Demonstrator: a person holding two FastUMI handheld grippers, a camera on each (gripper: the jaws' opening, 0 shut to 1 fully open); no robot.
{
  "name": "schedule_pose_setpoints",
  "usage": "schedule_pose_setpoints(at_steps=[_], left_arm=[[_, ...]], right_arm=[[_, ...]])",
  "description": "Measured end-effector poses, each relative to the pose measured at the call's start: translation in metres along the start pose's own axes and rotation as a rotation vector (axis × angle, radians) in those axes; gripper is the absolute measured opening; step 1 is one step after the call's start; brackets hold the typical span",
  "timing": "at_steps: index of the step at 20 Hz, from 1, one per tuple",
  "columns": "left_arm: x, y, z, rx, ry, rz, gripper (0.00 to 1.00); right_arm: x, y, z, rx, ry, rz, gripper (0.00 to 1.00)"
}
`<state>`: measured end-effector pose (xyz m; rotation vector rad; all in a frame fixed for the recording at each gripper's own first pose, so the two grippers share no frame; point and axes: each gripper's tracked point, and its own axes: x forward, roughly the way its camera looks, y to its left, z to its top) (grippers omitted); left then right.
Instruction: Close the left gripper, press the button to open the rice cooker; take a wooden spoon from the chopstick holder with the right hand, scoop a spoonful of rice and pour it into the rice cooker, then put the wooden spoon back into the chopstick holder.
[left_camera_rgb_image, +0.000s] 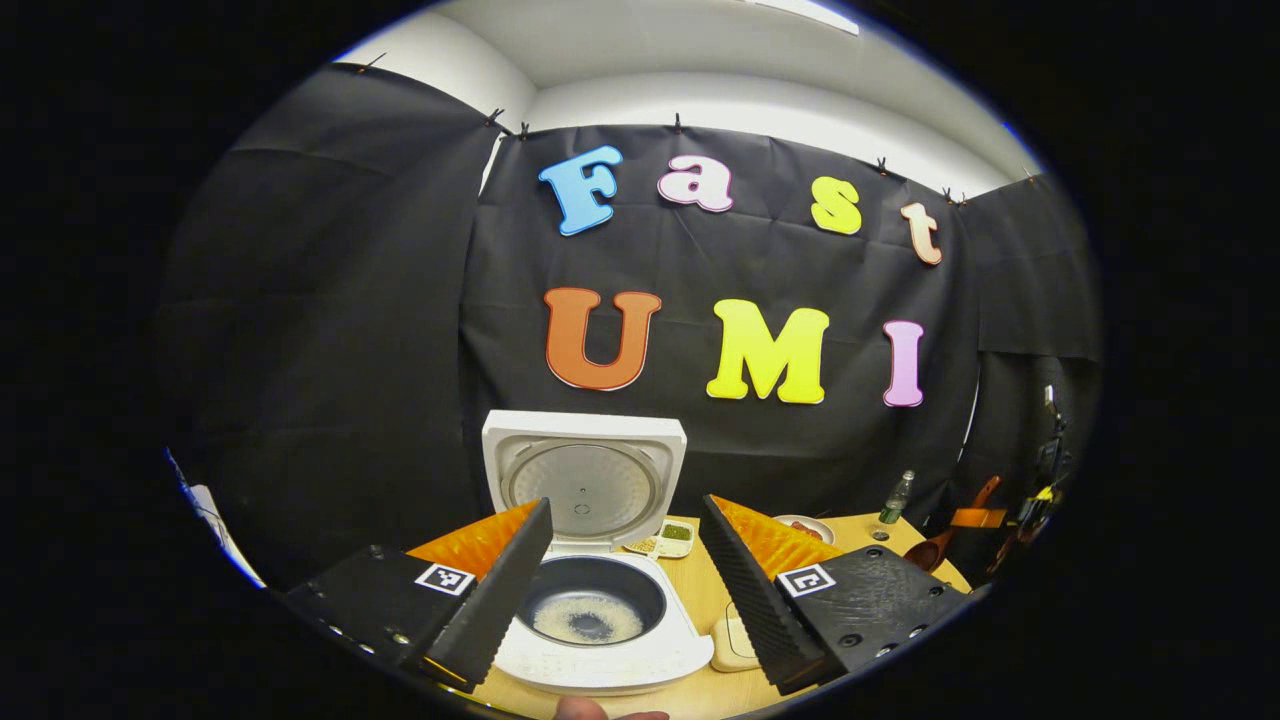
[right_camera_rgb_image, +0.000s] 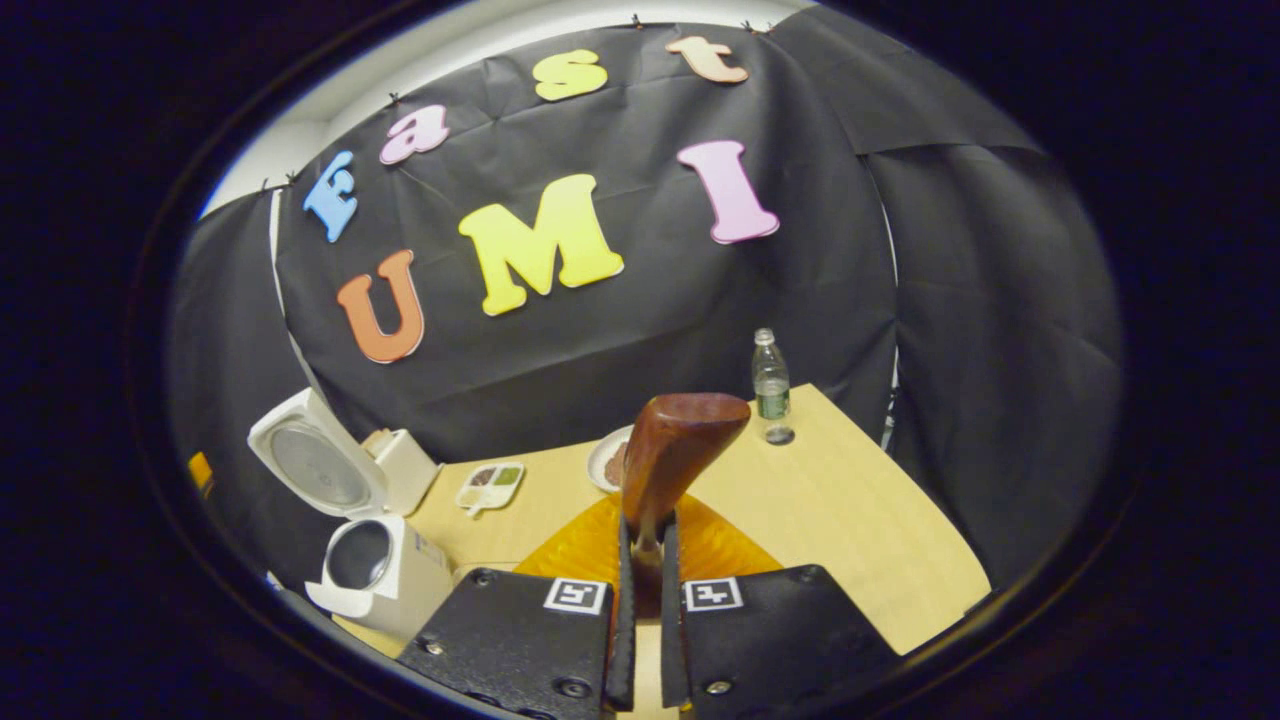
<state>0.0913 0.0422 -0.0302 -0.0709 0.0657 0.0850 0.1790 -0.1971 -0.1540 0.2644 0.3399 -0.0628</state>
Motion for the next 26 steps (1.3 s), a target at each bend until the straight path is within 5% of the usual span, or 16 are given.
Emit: schedule_pose_setpoints(at_steps=[11, 19, 21, 24, 26], left_arm=[[0.018, -0.001, 0.004, 0.005, 0.057, 0.05, 0.95], [0.032, 0.017, 0.015, -0.042, 0.071, 0.109, 0.95], [0.036, 0.02, 0.021, -0.04, 0.06, 0.109, 0.95], [0.047, 0.021, 0.037, -0.035, 0.024, 0.092, 0.95], [0.056, 0.024, 0.051, -0.015, -0.005, 0.084, 0.95]], right_arm=[[0.082, -0.056, -0.079, 0.024, 0.096, -0.049, 0.15], [0.089, -0.054, -0.099, 0.102, 0.136, 0.006, 0.22], [0.085, -0.057, -0.095, 0.084, 0.137, -0.006, 0.36], [0.071, -0.065, -0.079, 0.061, 0.119, -0.037, 0.81], [0.056, -0.072, -0.063, 0.05, 0.098, -0.059, 0.82]])
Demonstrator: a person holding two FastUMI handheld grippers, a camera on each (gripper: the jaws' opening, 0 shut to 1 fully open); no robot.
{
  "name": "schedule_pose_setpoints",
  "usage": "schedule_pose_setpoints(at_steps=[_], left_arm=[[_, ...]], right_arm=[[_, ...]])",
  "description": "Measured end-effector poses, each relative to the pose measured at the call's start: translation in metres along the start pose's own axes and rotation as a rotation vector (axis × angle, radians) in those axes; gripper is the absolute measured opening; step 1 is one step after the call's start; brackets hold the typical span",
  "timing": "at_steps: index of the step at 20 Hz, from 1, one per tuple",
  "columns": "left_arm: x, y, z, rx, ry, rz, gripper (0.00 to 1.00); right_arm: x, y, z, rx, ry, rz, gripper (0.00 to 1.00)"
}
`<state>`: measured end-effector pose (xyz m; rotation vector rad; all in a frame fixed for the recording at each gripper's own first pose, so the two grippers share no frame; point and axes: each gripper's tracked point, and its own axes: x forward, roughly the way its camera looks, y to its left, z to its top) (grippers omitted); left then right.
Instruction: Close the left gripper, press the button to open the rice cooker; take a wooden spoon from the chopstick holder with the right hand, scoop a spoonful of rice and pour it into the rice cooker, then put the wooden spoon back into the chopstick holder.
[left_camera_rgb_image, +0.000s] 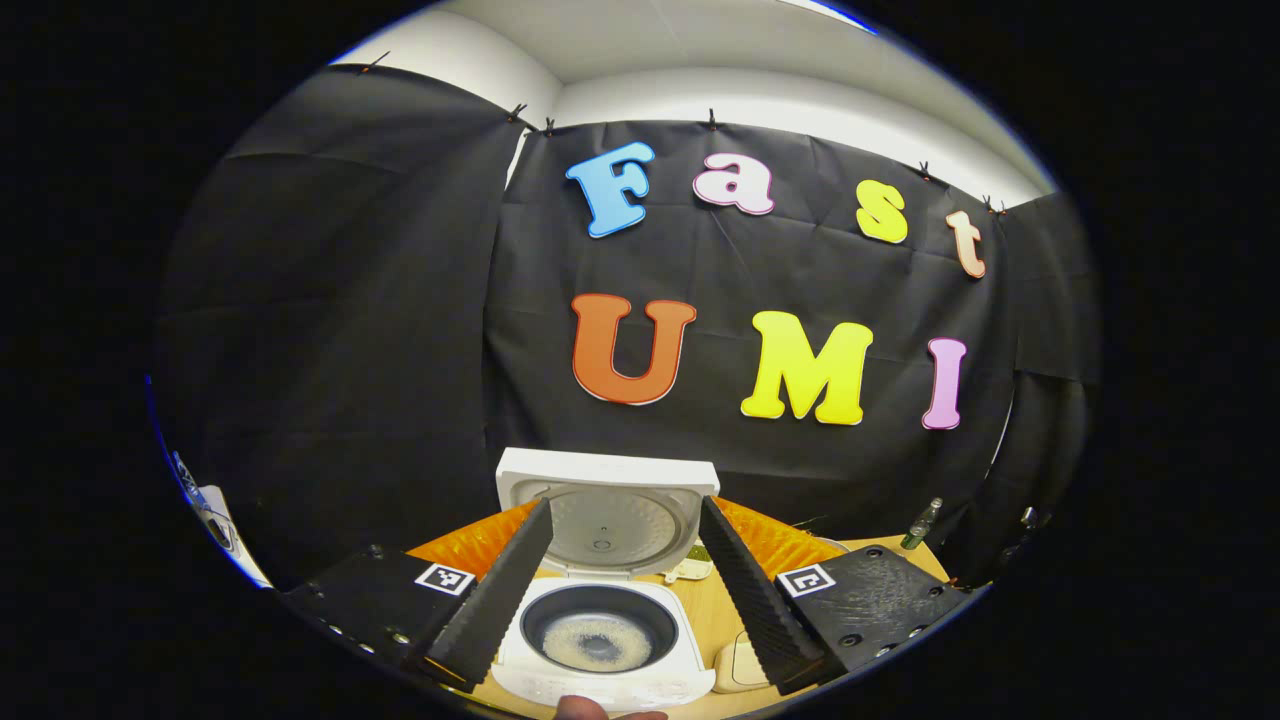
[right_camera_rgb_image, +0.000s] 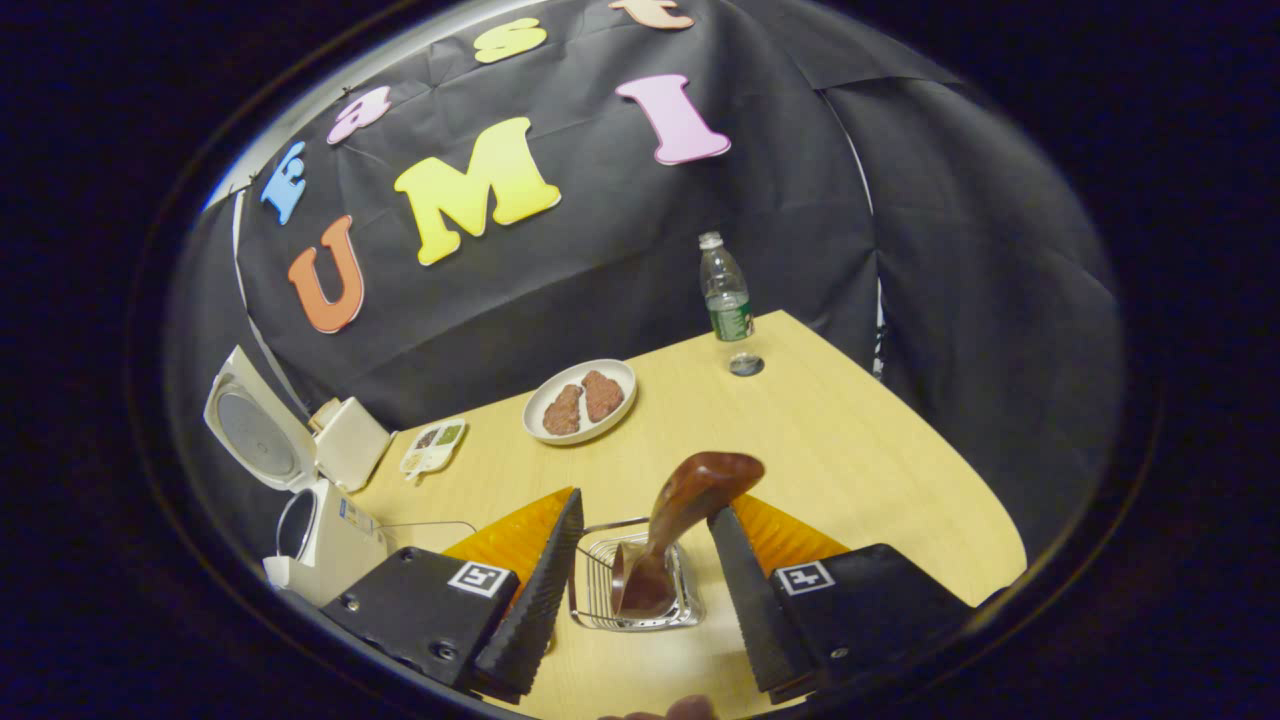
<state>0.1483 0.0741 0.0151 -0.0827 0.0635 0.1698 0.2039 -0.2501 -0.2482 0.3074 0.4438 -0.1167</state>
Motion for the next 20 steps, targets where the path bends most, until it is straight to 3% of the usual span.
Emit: schedule_pose_setpoints(at_steps=[5, 7, 9, 11, 12, 14, 20], left_arm=[[0.03, 0.005, 0.034, 0.013, -0.043, -0.027, 0.95], [0.051, 0.01, 0.041, 0.023, -0.041, -0.012, 0.94], [0.072, 0.011, 0.042, 0.031, -0.025, -0.005, 0.94], [0.095, 0.009, 0.042, 0.035, -0.009, 0.001, 0.95], [0.107, 0.01, 0.04, 0.035, -0.005, 0.003, 0.95], [0.137, 0.014, 0.03, 0.051, 0.017, 0.02, 0.95], [0.183, 0.031, -0.028, 0.061, 0.223, 0.043, 0.95]], right_arm=[[-0.065, 0.0, 0.064, -0.031, -0.149, -0.034, 0.82], [-0.094, 0.002, 0.086, -0.058, -0.205, -0.052, 0.94], [-0.122, 0.009, 0.103, -0.073, -0.244, -0.058, 0.97], [-0.146, 0.012, 0.11, -0.105, -0.267, -0.078, 0.95], [-0.158, 0.013, 0.113, -0.119, -0.28, -0.088, 1.0], [-0.18, 0.015, 0.11, -0.142, -0.291, -0.099, 1.0], [-0.224, -0.005, 0.092, -0.166, -0.288, -0.169, 1.0]])
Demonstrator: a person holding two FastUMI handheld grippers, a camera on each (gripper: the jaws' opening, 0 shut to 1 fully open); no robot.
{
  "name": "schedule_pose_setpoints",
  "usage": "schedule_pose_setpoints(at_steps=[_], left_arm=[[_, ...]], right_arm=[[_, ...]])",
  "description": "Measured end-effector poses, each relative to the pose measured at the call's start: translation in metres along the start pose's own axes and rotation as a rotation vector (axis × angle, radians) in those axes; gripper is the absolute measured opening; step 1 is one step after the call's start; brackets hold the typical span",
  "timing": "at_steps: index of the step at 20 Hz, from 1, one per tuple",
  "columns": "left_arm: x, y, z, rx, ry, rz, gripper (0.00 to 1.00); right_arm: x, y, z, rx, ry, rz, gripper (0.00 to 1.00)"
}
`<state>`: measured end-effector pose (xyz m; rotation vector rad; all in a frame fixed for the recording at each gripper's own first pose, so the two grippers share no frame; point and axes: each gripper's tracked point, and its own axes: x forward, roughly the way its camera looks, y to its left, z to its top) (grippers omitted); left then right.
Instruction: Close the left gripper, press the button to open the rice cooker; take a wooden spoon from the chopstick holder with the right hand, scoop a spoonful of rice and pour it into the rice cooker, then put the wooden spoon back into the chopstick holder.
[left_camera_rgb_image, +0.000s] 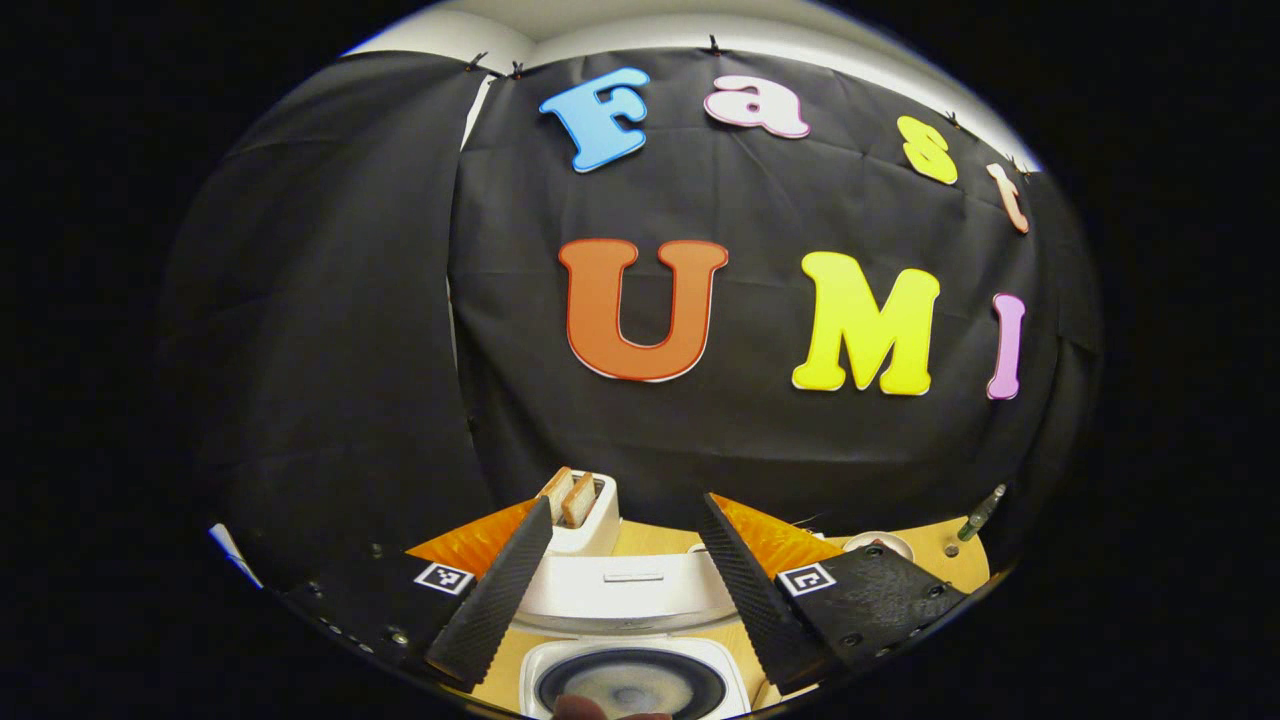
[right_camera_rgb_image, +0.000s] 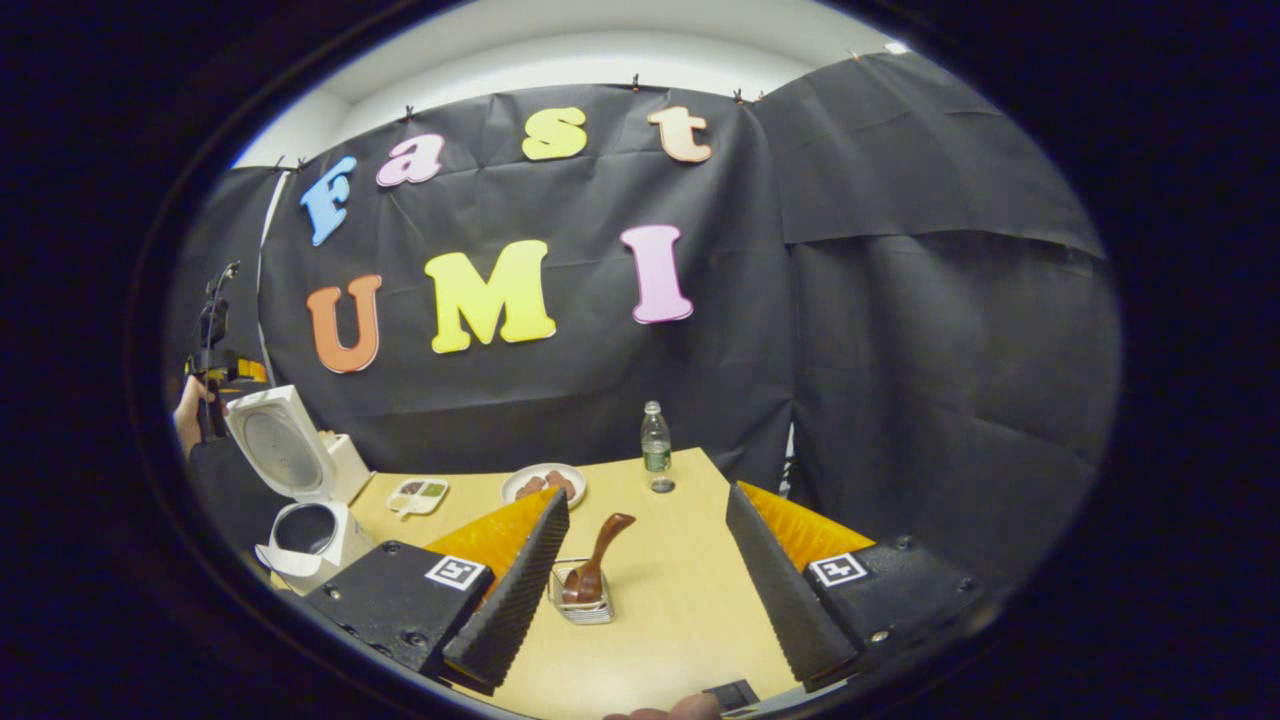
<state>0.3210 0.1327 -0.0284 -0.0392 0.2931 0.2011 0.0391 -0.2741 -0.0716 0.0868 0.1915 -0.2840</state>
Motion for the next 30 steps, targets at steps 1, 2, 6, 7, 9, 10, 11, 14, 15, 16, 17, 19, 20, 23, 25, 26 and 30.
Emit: schedule_pose_setpoints(at_steps=[1, 2, 6, 7, 9, 10, 11, 14, 15, 16, 17, 19, 20, 23, 25, 26, 30], left_arm=[[0.001, 0.001, -0.001, 0.0, 0.02, -0.002, 0.95], [0.001, 0.002, -0.006, -0.004, 0.04, -0.006, 0.94], [-0.01, 0.002, -0.014, 0.0, 0.085, -0.032, 0.97], [-0.017, 0.001, -0.018, 0.007, 0.095, -0.041, 0.98], [-0.033, 0.0, -0.027, -0.004, 0.135, -0.056, 0.98], [-0.044, -0.002, -0.035, -0.015, 0.159, -0.062, 0.98], [-0.054, -0.002, -0.042, -0.021, 0.174, -0.067, 0.98], [-0.087, -0.009, -0.079, -0.039, 0.24, -0.1, 0.97], [-0.102, -0.016, -0.099, -0.065, 0.288, -0.125, 0.97], [-0.113, -0.023, -0.12, -0.104, 0.349, -0.15, 0.97], [-0.125, -0.025, -0.139, -0.132, 0.393, -0.153, 0.96], [-0.134, -0.028, -0.177, -0.132, 0.455, -0.158, 0.97], [-0.139, -0.03, -0.19, -0.122, 0.477, -0.153, 0.97], [-0.147, -0.029, -0.221, -0.11, 0.531, -0.132, 0.97], [-0.154, -0.028, -0.237, -0.11, 0.562, -0.116, 0.98], [-0.156, -0.028, -0.244, -0.114, 0.58, -0.108, 0.98], [-0.153, -0.027, -0.257, -0.112, 0.615, -0.075, 0.97]], right_arm=[[-0.003, -0.004, -0.002, 0.001, 0.006, -0.008, 1.0], [-0.004, -0.011, -0.003, -0.003, 0.01, -0.022, 1.0], [0.003, 0.0, -0.005, 0.02, 0.021, -0.003, 0.98], [0.007, 0.009, -0.004, 0.023, 0.022, 0.018, 0.98], [0.015, 0.03, -0.003, 0.019, 0.02, 0.064, 1.0], [0.018, 0.042, -0.003, 0.014, 0.019, 0.092, 1.0], [0.022, 0.055, -0.004, 0.005, 0.023, 0.123, 1.0], [0.031, 0.079, -0.012, 0.0, 0.049, 0.178, 1.0], [0.032, 0.087, -0.014, 0.011, 0.058, 0.196, 1.0], [0.032, 0.094, -0.016, 0.017, 0.067, 0.213, 1.0], [0.033, 0.099, -0.018, 0.014, 0.072, 0.225, 1.0], [0.035, 0.105, -0.019, -0.01, 0.071, 0.236, 1.0], [0.034, 0.109, -0.02, -0.02, 0.072, 0.244, 1.0], [0.034, 0.116, -0.025, -0.026, 0.089, 0.266, 1.0], [0.034, 0.122, -0.029, -0.019, 0.1, 0.281, 1.0], [0.035, 0.123, -0.031, -0.016, 0.105, 0.288, 1.0], [0.037, 0.128, -0.036, -0.017, 0.118, 0.314, 1.0]])
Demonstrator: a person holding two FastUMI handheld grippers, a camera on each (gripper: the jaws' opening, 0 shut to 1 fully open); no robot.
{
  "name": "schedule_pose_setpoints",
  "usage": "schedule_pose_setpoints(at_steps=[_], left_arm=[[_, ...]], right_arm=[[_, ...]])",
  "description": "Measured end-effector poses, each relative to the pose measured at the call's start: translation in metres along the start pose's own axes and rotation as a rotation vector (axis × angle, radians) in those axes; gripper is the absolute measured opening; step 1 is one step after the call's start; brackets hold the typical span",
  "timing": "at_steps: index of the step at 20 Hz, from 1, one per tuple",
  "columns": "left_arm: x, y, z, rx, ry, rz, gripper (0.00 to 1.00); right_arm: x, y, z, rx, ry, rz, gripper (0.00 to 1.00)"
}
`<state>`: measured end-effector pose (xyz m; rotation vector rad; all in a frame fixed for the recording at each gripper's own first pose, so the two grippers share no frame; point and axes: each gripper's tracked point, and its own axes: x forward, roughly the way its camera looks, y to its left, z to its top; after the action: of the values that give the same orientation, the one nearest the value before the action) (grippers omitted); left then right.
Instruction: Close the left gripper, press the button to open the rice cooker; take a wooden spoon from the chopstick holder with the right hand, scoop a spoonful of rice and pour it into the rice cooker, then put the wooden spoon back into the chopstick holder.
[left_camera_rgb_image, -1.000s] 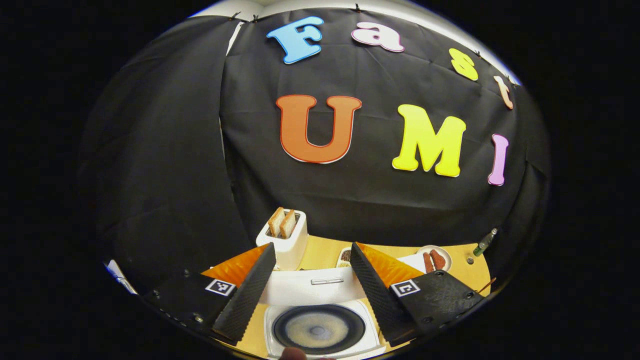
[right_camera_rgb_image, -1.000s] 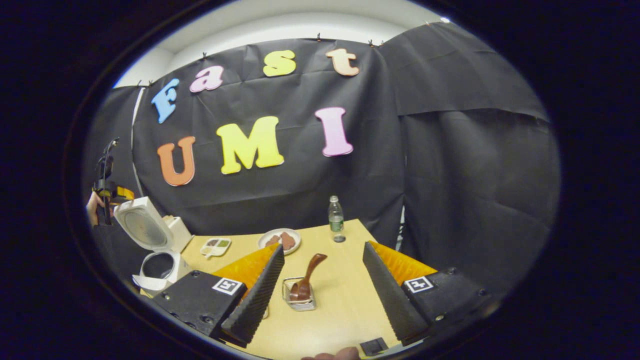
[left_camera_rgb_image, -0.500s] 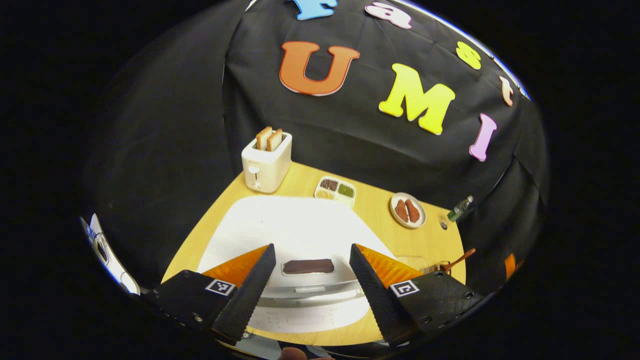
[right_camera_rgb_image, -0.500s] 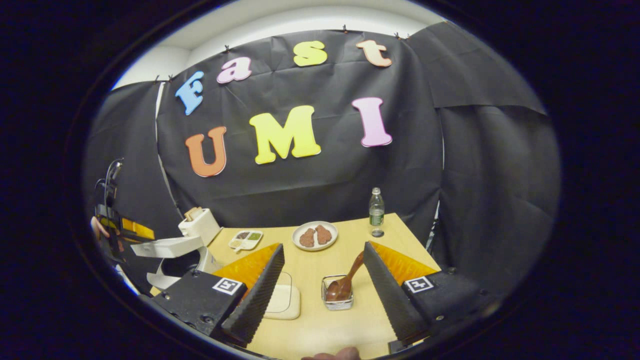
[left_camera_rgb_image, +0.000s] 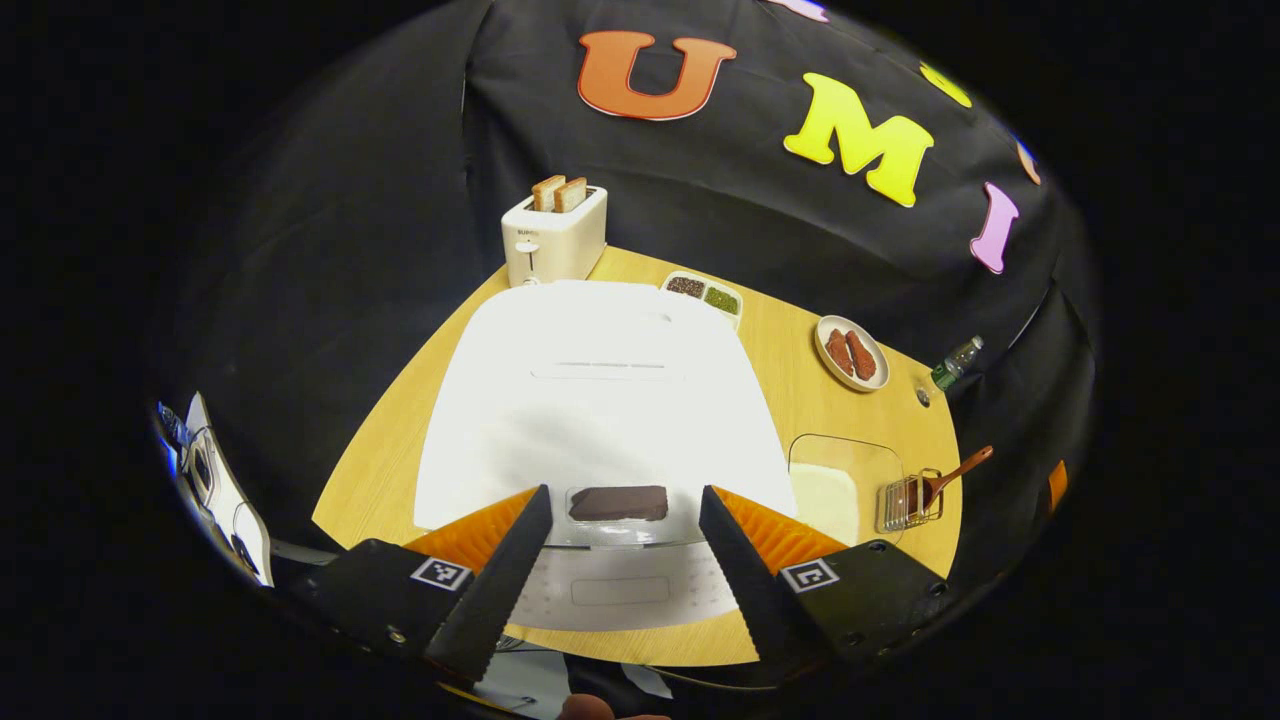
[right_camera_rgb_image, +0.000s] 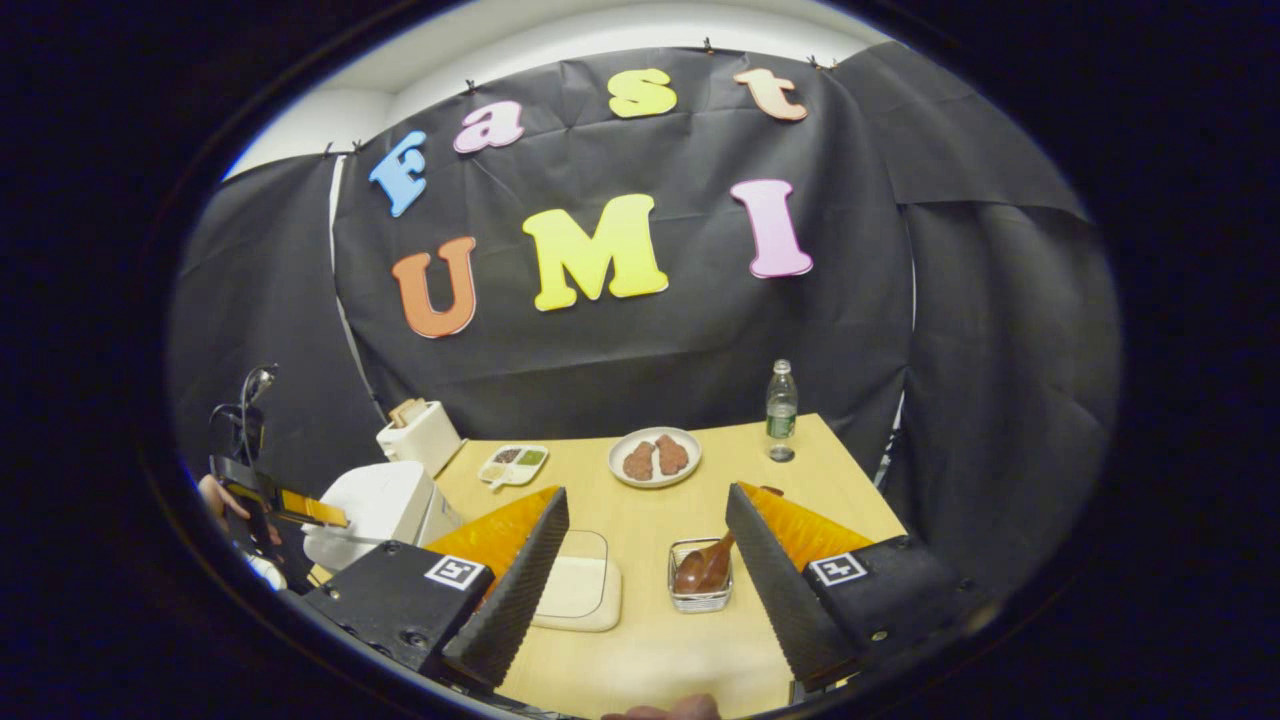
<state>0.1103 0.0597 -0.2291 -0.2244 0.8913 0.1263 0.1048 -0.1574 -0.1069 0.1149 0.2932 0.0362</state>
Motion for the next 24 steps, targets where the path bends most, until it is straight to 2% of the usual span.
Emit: schedule_pose_setpoints(at_steps=[8, 11, 13, 15, 17, 18, 19, 21, 23, 24], left_arm=[[0.008, 0.007, -0.013, -0.055, 0.08, 0.079, 0.96], [0.012, 0.011, -0.016, -0.014, 0.103, 0.113, 0.97], [0.012, 0.011, -0.016, 0.019, 0.089, 0.118, 0.98], [0.012, 0.011, -0.014, -0.006, 0.071, 0.12, 0.98], [0.011, 0.011, -0.011, 0.005, 0.043, 0.135, 0.97], [0.01, 0.011, -0.011, 0.01, 0.034, 0.142, 1.0], [0.009, 0.011, -0.012, 0.005, 0.031, 0.146, 0.96], [0.005, 0.008, -0.008, -0.023, 0.012, 0.125, 0.96], [-0.01, 0.002, 0.001, -0.049, -0.046, 0.086, 0.95], [-0.021, -0.001, 0.006, -0.053, -0.082, 0.067, 0.95]], right_arm=[[0.021, -0.003, -0.006, 0.027, 0.026, 0.052, 1.0], [0.034, -0.001, -0.008, 0.031, 0.048, 0.088, 1.0], [0.039, 0.004, -0.005, 0.027, 0.049, 0.118, 1.0], [0.045, 0.01, -0.008, 0.018, 0.056, 0.144, 1.0], [0.046, 0.014, -0.007, 0.013, 0.056, 0.154, 1.0], [0.043, 0.016, -0.003, 0.011, 0.044, 0.149, 1.0], [0.039, 0.018, 0.002, 0.008, 0.025, 0.141, 1.0], [0.026, 0.025, 0.01, -0.004, -0.013, 0.123, 1.0], [0.009, 0.034, 0.015, -0.022, -0.045, 0.11, 0.98], [-0.001, 0.04, 0.016, -0.032, -0.058, 0.099, 1.0]])
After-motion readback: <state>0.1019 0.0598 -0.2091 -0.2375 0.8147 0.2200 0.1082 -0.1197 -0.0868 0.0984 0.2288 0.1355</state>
